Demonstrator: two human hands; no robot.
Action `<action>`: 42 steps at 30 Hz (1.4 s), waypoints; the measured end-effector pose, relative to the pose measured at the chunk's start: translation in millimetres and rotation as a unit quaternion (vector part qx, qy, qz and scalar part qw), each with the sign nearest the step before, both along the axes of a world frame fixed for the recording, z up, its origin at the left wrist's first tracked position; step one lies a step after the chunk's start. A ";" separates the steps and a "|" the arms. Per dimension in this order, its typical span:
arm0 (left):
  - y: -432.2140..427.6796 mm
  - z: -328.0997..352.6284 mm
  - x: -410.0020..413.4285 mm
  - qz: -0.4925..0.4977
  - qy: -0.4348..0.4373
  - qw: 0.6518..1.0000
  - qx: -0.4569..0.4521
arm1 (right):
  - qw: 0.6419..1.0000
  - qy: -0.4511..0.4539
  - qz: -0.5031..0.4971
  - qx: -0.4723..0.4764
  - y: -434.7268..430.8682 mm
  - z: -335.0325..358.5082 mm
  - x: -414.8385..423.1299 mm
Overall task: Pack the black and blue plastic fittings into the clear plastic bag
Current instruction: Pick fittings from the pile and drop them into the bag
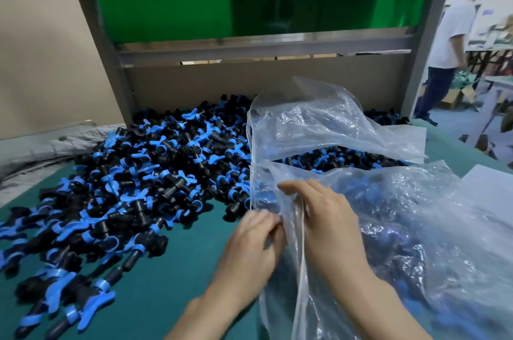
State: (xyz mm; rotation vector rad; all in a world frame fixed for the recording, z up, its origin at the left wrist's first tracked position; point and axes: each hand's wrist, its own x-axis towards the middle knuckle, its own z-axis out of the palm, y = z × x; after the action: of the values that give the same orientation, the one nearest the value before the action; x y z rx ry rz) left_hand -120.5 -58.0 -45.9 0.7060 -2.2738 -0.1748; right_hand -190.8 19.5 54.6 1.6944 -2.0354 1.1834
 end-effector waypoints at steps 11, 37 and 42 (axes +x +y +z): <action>-66.8 28.5 59.6 0.173 -0.069 0.977 0.105 | 0.987 -0.040 -0.047 0.150 -8.2 -39.6 1.8; -37.4 59.2 58.3 -0.140 0.524 0.551 0.634 | 0.976 -0.043 -0.075 0.199 -16.7 -42.1 0.2; -42.8 62.5 66.0 -0.093 0.531 0.554 0.634 | 0.979 -0.052 -0.072 0.181 -14.4 -42.3 1.1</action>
State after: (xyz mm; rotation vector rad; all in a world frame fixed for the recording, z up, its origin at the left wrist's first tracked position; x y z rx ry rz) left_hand -54.5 -100.8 16.5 0.6485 -0.6721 -1.8900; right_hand -189.8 5.1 12.3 1.6234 -2.5150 0.9136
